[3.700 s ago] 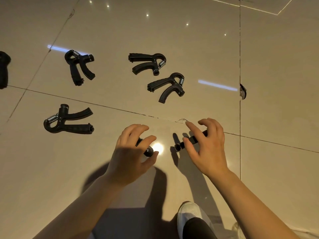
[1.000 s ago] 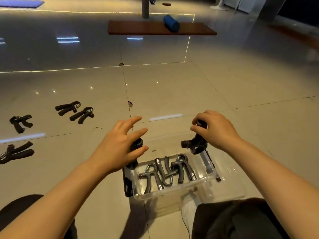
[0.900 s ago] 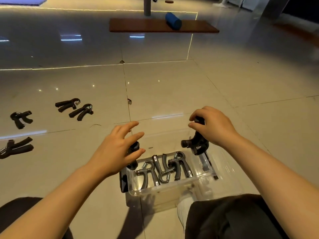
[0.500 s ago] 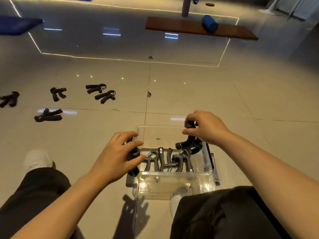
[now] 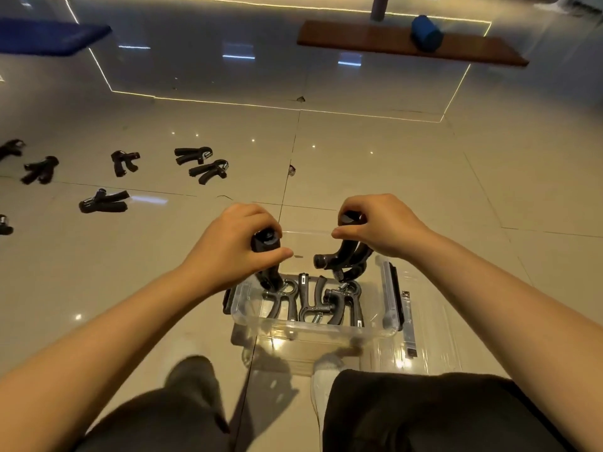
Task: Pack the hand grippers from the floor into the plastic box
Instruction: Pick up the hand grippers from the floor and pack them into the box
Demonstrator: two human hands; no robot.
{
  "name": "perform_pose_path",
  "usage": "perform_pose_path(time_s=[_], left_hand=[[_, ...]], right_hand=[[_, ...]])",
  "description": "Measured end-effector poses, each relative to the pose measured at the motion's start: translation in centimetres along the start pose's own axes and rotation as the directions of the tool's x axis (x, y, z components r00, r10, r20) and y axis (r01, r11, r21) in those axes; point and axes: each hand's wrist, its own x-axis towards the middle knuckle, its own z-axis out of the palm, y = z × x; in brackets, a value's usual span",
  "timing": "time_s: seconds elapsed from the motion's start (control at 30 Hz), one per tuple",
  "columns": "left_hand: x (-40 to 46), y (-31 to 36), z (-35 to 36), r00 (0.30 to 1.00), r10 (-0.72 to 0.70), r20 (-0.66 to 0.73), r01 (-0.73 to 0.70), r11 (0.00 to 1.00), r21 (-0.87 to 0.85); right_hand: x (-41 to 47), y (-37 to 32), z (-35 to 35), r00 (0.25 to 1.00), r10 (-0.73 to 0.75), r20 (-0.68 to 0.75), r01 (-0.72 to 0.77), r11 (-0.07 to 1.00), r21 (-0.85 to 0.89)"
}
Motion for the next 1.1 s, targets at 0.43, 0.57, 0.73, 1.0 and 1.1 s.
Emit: perform_pose_path(time_s=[0.43,0.57,0.73,1.0,1.1], left_hand=[[-4.2,-7.9,17.2,0.993,-0.054,-0.103,0.042,0.993,-0.111],[-4.4,-8.3,19.3,0.988,-0.054,-0.146,0.045,0.997,-0.061],[-4.4,-8.3,19.4,0.984,-0.089,-0.154,0.088,0.996,-0.018],[-4.5,-8.2,19.6,0.982,-0.099,-0.16,0.102,0.995,0.01],[-4.5,-8.1,19.6,0.982,-0.101,-0.158,0.105,0.994,0.017]], right_hand=[[3.2,10.7,13.9,0.977,0.178,0.117,-0.192,0.974,0.123],[4.6,11.9,16.8,0.967,0.173,0.189,-0.183,0.982,0.04],[6.6,11.3,18.2,0.958,0.196,0.208,-0.204,0.979,0.017],[8.4,11.3,18.7,0.927,0.196,0.321,-0.218,0.976,0.032],[9.3,11.9,19.3,0.898,0.239,0.369,-0.27,0.962,0.035]])
